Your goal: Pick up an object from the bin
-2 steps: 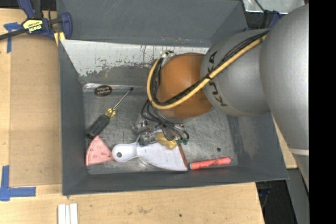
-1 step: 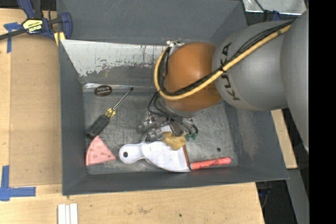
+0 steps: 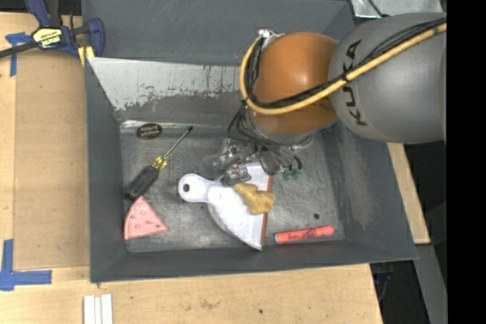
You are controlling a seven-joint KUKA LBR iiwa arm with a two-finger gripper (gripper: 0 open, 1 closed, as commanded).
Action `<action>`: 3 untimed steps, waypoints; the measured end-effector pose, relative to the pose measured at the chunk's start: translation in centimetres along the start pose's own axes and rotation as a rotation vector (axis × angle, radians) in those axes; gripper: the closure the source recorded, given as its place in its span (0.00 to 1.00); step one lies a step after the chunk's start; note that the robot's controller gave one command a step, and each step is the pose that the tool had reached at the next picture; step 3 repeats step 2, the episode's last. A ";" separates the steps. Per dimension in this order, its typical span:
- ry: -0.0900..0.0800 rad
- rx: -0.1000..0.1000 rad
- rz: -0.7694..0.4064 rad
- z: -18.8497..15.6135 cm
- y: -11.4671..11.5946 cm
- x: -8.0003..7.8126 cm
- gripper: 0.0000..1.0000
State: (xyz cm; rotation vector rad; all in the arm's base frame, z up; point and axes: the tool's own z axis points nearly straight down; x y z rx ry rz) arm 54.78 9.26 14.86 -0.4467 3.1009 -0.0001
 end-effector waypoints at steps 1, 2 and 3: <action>0.015 -0.002 0.013 -3.6 0.8 1.5 1.00; -0.006 0.000 0.021 -6.4 -0.1 0.1 1.00; -0.006 0.000 0.021 -6.4 -0.1 0.1 1.00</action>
Offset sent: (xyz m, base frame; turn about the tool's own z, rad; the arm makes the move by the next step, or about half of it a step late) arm 0.0272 -0.0154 -0.0083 0.0334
